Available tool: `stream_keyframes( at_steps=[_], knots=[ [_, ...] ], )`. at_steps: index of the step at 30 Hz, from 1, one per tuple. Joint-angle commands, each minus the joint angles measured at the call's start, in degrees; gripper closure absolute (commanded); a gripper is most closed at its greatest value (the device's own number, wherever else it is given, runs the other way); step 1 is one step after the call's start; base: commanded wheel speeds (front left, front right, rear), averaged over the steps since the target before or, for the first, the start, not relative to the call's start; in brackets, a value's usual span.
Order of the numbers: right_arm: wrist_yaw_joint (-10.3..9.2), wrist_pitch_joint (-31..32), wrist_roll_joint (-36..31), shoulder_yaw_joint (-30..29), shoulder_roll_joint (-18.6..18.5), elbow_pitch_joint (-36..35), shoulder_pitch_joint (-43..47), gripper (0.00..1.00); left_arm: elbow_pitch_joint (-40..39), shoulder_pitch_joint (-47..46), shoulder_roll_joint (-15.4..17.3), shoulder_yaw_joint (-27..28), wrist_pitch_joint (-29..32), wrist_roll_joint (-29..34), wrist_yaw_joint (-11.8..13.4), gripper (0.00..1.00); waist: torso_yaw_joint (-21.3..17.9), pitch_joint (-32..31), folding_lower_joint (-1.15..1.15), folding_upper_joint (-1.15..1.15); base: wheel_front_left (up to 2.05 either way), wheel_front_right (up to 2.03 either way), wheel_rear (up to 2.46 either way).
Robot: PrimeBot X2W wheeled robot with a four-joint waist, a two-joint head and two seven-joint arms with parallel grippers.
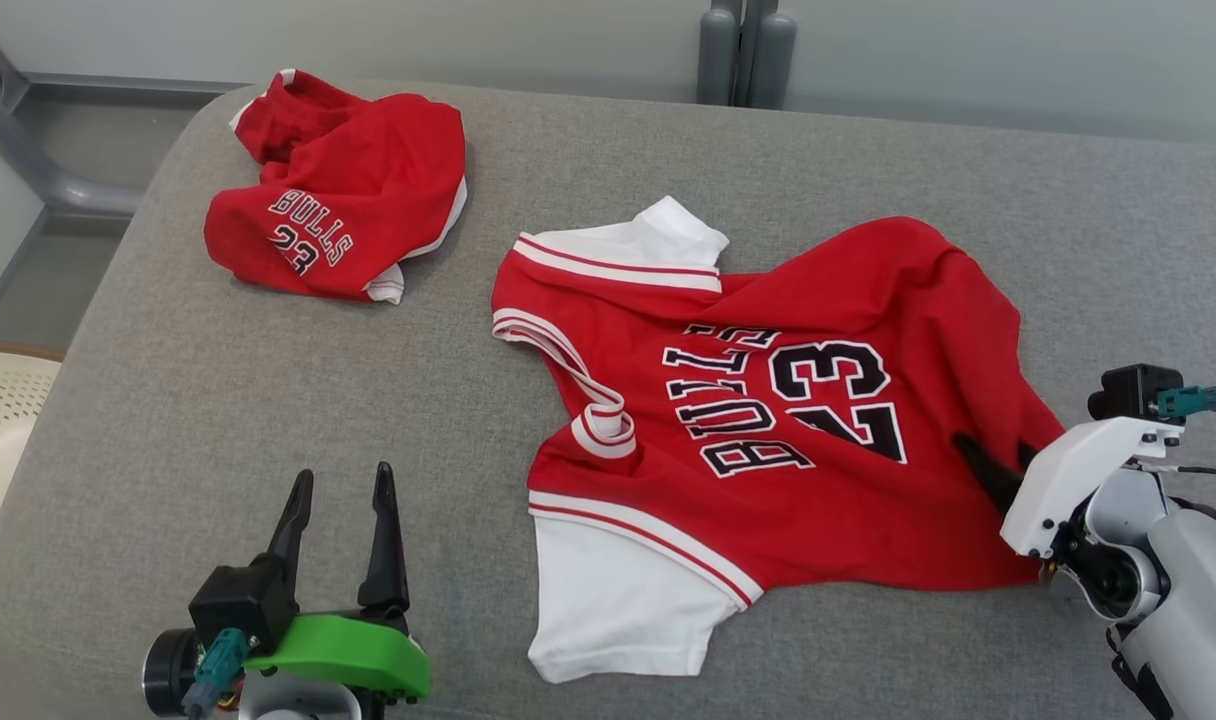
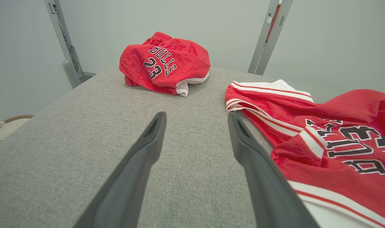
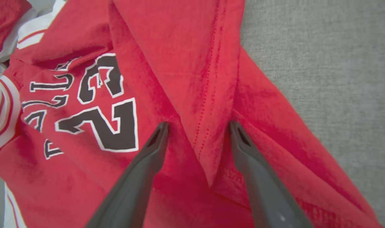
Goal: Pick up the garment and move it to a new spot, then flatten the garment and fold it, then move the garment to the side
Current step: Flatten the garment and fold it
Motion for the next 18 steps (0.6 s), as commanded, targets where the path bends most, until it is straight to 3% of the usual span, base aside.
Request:
stream_keyframes(
  at_steps=[1,3,11,18],
  knots=[
    [0.03,-0.33,-0.15,-0.01,0.16,0.46,-0.88,0.38,0.05,-0.83,-0.06,0.09,-0.42,-0.1,-0.21,0.0,0.36,0.6,0.0,0.0,0.0,0.0,0.0],
    [0.03,-0.79,-0.24,0.12,0.27,0.67,-1.14,0.98,0.17,-0.96,-0.05,0.17,-0.57,-0.11,-0.21,0.0,0.3,0.74,0.0,0.0,0.0,0.0,0.0],
    [0.03,-3.47,1.69,-1.6,-1.24,-2.76,-1.96,1.0,0.72,-1.13,0.09,0.17,-0.65,-0.01,-0.15,0.0,-0.44,0.59,0.0,0.0,0.0,0.0,0.0],
    [0.03,-0.99,2.88,-4.51,-5.64,-5.58,-5.43,1.0,0.77,-2.36,-0.6,-0.69,-0.79,0.07,-0.48,0.0,0.51,3.86,0.0,0.0,0.0,0.0,0.0]
  ],
)
